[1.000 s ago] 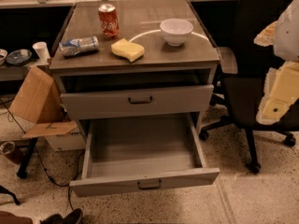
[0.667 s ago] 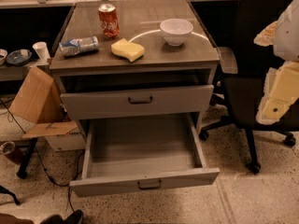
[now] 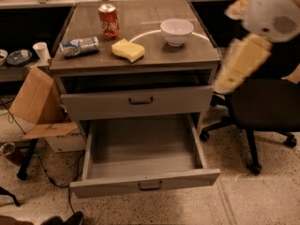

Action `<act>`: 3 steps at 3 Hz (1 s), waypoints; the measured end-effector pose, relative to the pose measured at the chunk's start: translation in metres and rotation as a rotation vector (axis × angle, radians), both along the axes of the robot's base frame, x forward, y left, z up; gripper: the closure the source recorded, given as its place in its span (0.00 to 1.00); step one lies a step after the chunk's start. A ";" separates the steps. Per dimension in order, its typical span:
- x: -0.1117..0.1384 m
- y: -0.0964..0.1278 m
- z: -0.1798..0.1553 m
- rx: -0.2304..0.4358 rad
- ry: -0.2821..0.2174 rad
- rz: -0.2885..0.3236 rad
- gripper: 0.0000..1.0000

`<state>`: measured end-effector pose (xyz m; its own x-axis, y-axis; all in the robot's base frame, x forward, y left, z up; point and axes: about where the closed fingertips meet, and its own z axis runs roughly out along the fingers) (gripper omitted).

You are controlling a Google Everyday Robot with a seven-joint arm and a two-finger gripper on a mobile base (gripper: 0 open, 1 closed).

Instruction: Place redbull can into middle drawer

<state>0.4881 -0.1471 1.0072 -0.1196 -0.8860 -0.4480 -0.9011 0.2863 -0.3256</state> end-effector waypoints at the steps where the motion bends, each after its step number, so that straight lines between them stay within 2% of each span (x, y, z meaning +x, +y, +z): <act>1: 0.034 0.051 0.019 0.113 -0.065 0.036 0.00; 2: 0.079 0.120 0.038 0.219 -0.102 0.097 0.00; 3: 0.146 0.204 0.046 0.298 -0.080 0.141 0.00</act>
Offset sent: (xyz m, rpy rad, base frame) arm 0.1437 0.2227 0.0670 0.3666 -0.1452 0.2032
